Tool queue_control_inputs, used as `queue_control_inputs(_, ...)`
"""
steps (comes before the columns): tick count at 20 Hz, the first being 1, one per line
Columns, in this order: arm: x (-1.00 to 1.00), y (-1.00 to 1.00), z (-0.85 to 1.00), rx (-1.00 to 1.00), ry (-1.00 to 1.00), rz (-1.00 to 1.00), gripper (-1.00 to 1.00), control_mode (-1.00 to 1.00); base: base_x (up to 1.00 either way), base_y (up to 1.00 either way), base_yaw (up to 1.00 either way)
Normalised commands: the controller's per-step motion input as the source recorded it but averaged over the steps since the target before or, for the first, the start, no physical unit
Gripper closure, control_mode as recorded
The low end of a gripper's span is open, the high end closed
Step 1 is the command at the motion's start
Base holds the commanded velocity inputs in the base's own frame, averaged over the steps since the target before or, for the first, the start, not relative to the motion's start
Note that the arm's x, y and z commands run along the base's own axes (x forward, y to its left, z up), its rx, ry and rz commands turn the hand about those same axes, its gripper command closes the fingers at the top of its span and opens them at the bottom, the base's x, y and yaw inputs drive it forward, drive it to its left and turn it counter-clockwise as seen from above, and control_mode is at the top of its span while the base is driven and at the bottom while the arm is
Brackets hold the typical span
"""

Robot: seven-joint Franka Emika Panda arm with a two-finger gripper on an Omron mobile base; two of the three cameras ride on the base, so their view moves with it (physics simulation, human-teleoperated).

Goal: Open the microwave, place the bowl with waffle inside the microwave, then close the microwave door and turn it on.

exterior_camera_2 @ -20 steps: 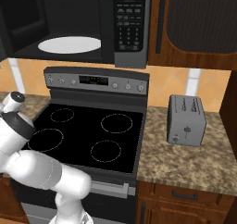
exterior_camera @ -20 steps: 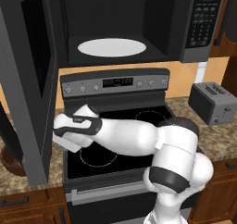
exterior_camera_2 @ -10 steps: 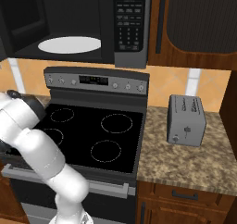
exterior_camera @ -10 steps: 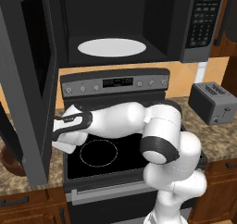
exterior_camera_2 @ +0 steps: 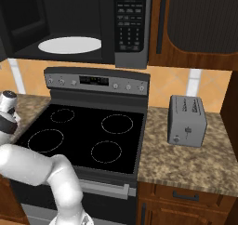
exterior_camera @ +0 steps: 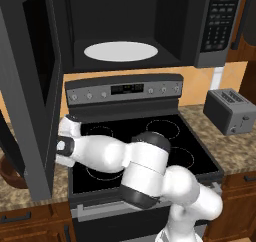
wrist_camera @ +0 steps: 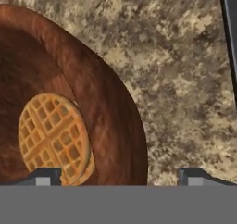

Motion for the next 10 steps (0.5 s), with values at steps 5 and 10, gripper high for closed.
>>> queue_control_inputs(5, 0.23, 0.35, -0.3, -0.17, 0.08, 0.0, 1.0, -1.0, 0.0, 0.0, 0.0)
queue_control_inputs(10, 0.05, 0.19, -0.37, -0.15, 0.06, 0.0, 1.0, -1.0, 0.0, 0.0, 0.0)
